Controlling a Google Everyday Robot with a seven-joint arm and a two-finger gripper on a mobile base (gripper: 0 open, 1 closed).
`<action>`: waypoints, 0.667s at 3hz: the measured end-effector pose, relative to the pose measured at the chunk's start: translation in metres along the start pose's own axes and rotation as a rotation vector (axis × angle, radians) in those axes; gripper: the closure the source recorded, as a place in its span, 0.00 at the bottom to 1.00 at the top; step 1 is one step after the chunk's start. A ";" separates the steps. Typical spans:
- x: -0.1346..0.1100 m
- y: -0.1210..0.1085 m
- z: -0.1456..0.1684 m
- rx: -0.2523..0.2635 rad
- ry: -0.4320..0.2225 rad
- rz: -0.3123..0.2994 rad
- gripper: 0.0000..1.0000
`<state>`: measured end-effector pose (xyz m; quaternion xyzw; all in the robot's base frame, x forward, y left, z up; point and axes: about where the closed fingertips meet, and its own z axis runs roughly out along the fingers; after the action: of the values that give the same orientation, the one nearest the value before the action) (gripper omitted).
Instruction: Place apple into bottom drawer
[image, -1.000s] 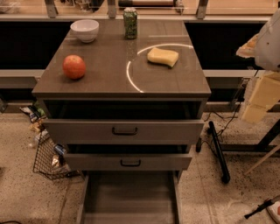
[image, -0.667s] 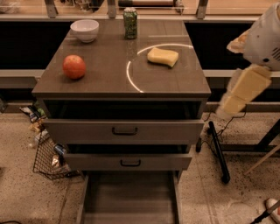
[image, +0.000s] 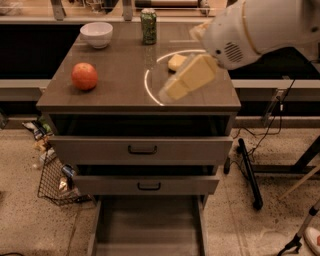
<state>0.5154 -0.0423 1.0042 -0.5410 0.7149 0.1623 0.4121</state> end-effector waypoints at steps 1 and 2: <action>-0.043 0.006 0.057 -0.048 -0.132 -0.004 0.00; -0.079 0.005 0.109 -0.094 -0.209 -0.043 0.00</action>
Offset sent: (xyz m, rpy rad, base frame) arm 0.0801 0.1982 -0.0148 0.2395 -0.0769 0.2419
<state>0.5616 0.0838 0.9972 -0.5550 0.6478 0.2422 0.4622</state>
